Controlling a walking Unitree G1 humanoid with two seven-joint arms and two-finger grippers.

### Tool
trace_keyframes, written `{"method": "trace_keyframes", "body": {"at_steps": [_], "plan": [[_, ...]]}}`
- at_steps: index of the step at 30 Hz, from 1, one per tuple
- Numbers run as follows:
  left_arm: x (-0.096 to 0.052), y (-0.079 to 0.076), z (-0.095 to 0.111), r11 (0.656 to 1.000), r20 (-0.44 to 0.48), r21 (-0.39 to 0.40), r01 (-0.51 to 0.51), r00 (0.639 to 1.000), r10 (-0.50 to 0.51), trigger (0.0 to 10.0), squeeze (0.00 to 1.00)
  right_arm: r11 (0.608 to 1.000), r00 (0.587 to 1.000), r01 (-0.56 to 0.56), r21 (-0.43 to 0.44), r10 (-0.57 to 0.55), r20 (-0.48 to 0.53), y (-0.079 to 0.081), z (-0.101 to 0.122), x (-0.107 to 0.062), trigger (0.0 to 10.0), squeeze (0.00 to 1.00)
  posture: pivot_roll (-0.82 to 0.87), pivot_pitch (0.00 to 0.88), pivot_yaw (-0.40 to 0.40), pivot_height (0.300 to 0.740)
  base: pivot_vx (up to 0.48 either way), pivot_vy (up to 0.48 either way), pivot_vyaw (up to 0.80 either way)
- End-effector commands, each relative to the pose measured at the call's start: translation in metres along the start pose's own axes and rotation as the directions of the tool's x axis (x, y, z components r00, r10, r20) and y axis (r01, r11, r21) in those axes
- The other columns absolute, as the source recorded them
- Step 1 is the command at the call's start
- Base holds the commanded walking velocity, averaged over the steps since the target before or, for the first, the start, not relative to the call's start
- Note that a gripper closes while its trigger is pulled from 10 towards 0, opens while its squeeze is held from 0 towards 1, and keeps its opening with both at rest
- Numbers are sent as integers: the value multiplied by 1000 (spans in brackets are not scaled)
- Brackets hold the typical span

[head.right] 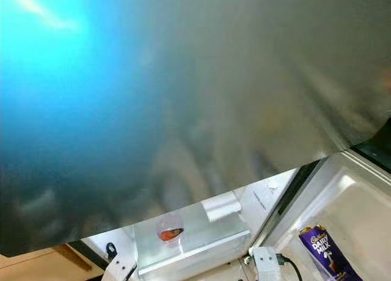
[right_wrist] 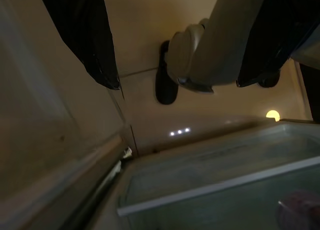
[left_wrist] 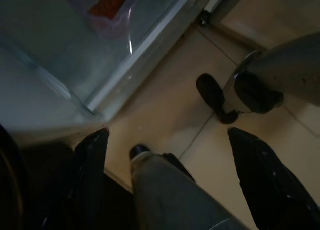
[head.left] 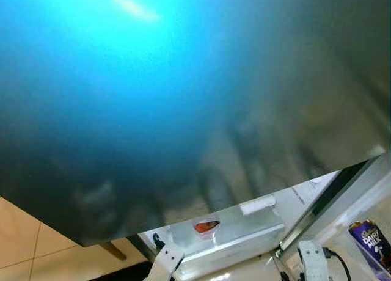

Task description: Restocking fridge

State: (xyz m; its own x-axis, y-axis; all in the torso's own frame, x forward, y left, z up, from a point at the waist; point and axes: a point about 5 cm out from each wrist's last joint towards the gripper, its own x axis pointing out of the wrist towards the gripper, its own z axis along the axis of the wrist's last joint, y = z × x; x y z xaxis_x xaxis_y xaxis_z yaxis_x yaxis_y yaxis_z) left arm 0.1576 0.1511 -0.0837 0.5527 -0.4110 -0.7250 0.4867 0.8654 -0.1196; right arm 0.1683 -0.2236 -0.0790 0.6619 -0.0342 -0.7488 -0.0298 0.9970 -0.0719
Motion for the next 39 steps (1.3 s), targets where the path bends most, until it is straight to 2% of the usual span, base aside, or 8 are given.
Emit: {"method": "trace_keyframes", "body": {"at_steps": [1,6,10,12,16,39], "plan": [[-15,7,-38,982,-140,-153,-109,986,87,10000,0,1000,999,-5,19,6,-51,4,-13,-3,10000,0,-24,86,24,740,0,0,0],[-19,9,-48,958,-195,-228,-171,973,127,10000,0,1000,996,-1,23,3,-93,7,-22,-5,10000,0,-20,80,25,740,0,0,0],[-22,11,-55,946,-248,-244,-213,957,151,10000,0,1000,989,15,21,-12,-145,7,-32,-8,10000,0,-17,69,27,740,0,0,0],[-24,12,-59,944,-284,-235,-230,946,159,10000,0,999,982,33,28,-28,-185,7,-42,-12,10000,0,-13,60,26,740,0,0,0],[-24,13,-60,948,-299,-219,-233,940,162,10000,0,998,977,47,32,-40,-209,6,-48,-14,10000,0,-9,54,24,740,0,0,0],[-22,10,-60,949,-332,-195,-248,927,174,10000,0,1000,974,31,1,-30,-226,8,-47,-13,10000,0,-11,37,16,740,0,0,0]]}}
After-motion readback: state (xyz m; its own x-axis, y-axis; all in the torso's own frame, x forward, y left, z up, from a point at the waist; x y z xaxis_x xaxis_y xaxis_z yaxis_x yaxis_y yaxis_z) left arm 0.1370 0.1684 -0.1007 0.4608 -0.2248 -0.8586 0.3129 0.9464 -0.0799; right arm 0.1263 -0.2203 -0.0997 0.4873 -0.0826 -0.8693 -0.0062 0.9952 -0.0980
